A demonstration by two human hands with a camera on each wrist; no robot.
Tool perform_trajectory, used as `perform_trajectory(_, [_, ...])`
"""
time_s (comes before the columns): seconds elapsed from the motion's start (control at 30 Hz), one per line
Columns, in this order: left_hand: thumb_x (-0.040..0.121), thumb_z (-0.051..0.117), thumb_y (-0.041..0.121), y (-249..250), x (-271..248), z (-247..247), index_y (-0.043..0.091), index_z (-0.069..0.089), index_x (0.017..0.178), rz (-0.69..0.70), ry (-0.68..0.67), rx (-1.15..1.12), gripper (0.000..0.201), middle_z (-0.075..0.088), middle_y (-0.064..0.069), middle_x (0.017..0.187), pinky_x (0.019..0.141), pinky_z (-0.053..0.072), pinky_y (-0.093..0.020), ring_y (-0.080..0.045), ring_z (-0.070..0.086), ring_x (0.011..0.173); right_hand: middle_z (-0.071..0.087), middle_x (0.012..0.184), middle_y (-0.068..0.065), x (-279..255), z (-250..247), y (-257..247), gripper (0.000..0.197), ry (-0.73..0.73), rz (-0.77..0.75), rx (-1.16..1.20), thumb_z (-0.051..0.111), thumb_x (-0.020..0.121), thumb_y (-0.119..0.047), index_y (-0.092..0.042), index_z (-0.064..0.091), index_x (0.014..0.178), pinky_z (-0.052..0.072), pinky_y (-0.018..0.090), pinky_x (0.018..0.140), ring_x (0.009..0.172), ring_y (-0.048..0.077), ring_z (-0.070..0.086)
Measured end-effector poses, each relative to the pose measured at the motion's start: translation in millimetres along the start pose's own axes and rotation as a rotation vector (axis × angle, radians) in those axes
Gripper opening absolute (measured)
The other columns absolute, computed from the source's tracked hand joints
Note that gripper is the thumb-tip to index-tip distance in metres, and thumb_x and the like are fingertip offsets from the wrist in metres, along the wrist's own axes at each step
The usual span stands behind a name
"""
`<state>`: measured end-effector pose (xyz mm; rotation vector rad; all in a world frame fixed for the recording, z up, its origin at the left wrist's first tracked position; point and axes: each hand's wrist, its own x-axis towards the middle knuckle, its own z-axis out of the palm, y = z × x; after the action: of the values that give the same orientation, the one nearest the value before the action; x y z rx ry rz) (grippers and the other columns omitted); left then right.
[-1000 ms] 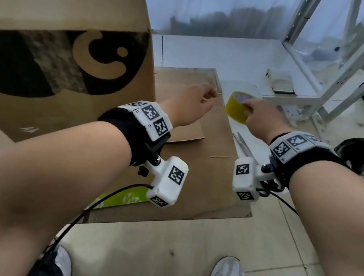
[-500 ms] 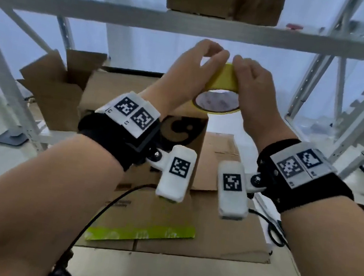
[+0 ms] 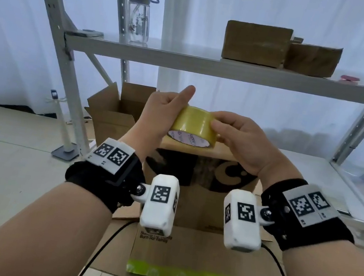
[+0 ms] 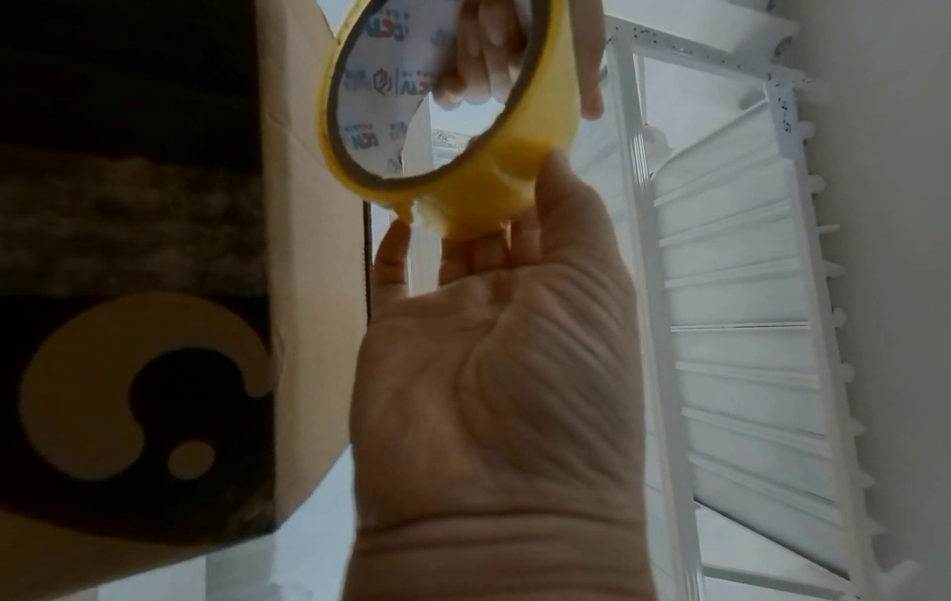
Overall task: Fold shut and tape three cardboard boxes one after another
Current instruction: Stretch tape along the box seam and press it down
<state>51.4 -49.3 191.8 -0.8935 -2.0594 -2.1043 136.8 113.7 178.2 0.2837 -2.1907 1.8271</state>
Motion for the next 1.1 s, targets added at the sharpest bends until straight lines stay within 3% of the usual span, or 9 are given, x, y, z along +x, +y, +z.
perform_trajectory(0.17, [0.096,0.053,0.040,-6.8,-0.9,1.5,0.008,0.039,0.051,0.143,-0.001,0.205,0.056,0.032,-0.003,0.048,0.052,0.031,-0.031,-0.016,0.033,0.046,0.063,0.092,-0.001,3.7,10.7,-2.4,0.012,0.041,0.102,-0.086,0.056,0.086,-0.019,-0.018,0.067,0.086,0.054,0.049,0.090,0.095,0.017,0.061])
perform_trajectory(0.33, [0.097,0.047,0.044,-3.0,-5.5,15.1,-0.005,0.052,0.058,0.320,-0.101,0.458,0.063,0.044,-0.013,0.049,0.060,0.042,-0.042,-0.025,0.041,0.048,0.065,0.083,0.002,-2.8,16.1,-4.4,0.015,0.123,0.020,-0.296,0.059,0.086,-0.025,-0.012,0.066,0.086,0.054,0.052,0.087,0.096,0.029,0.062])
perform_trajectory(0.43, [0.096,0.051,0.040,0.4,-4.7,17.1,-0.002,0.062,0.063,0.277,-0.144,0.344,0.055,0.052,-0.013,0.055,0.057,0.038,-0.031,-0.016,0.045,0.052,0.065,0.079,0.000,-3.8,9.4,-4.5,0.012,0.142,-0.013,-0.305,0.059,0.080,-0.027,-0.017,0.066,0.077,0.056,0.045,0.085,0.086,0.022,0.063])
perform_trajectory(0.5, [0.090,0.054,0.051,-3.2,0.4,12.0,0.008,0.066,0.064,0.174,-0.097,0.204,0.051,0.057,-0.010,0.061,0.063,0.040,-0.032,-0.017,0.050,0.060,0.062,0.075,-0.004,-4.0,5.0,-3.9,0.007,0.127,-0.007,-0.084,0.063,0.071,-0.026,-0.019,0.064,0.069,0.055,0.033,0.076,0.079,0.014,0.059])
perform_trajectory(0.57, [0.080,0.053,0.062,-9.4,1.5,6.9,0.002,0.055,0.060,0.099,-0.029,0.119,0.064,0.046,-0.011,0.059,0.063,0.036,-0.036,-0.024,0.043,0.059,0.058,0.073,-0.006,-4.2,2.7,-3.3,0.004,0.106,-0.021,0.104,0.064,0.066,-0.025,-0.021,0.062,0.064,0.049,0.023,0.066,0.073,0.010,0.056])
perform_trajectory(0.67, [0.078,0.049,0.065,-15.2,-2.9,3.9,-0.004,0.043,0.058,0.098,0.015,0.094,0.072,0.035,-0.012,0.056,0.058,0.031,-0.042,-0.028,0.033,0.055,0.056,0.068,-0.009,-2.7,6.0,-3.3,0.004,0.055,-0.013,0.033,0.062,0.065,-0.027,-0.024,0.061,0.062,0.046,0.022,0.066,0.070,0.008,0.053])
perform_trajectory(0.87, [0.099,0.046,0.036,-8.1,-3.3,8.9,0.020,0.031,0.047,0.163,-0.065,0.199,0.056,0.029,0.008,0.043,0.050,0.026,-0.030,-0.012,0.029,0.044,0.050,0.064,-0.010,1.8,7.0,-3.5,0.014,0.087,-0.053,-0.129,0.056,0.067,-0.038,-0.027,0.059,0.058,0.039,0.024,0.073,0.069,0.006,0.048])
perform_trajectory(1.0, [0.100,0.046,0.031,-5.9,-3.2,9.9,0.017,0.031,0.047,0.250,-0.103,0.345,0.057,0.028,0.006,0.043,0.047,0.024,-0.020,-0.008,0.027,0.041,0.047,0.067,0.001,0.3,11.0,-5.8,0.022,0.092,-0.056,-0.285,0.056,0.073,-0.034,-0.013,0.060,0.066,0.037,0.029,0.074,0.071,0.012,0.045])
perform_trajectory(1.1, [0.100,0.045,0.032,-5.5,-2.9,11.8,0.017,0.030,0.046,0.280,-0.128,0.454,0.059,0.027,0.004,0.043,0.046,0.025,-0.018,-0.010,0.027,0.039,0.046,0.067,0.004,-1.0,15.1,-7.4,0.027,0.091,-0.058,-0.359,0.054,0.080,-0.024,0.002,0.061,0.076,0.036,0.017,0.064,0.066,0.010,0.041])
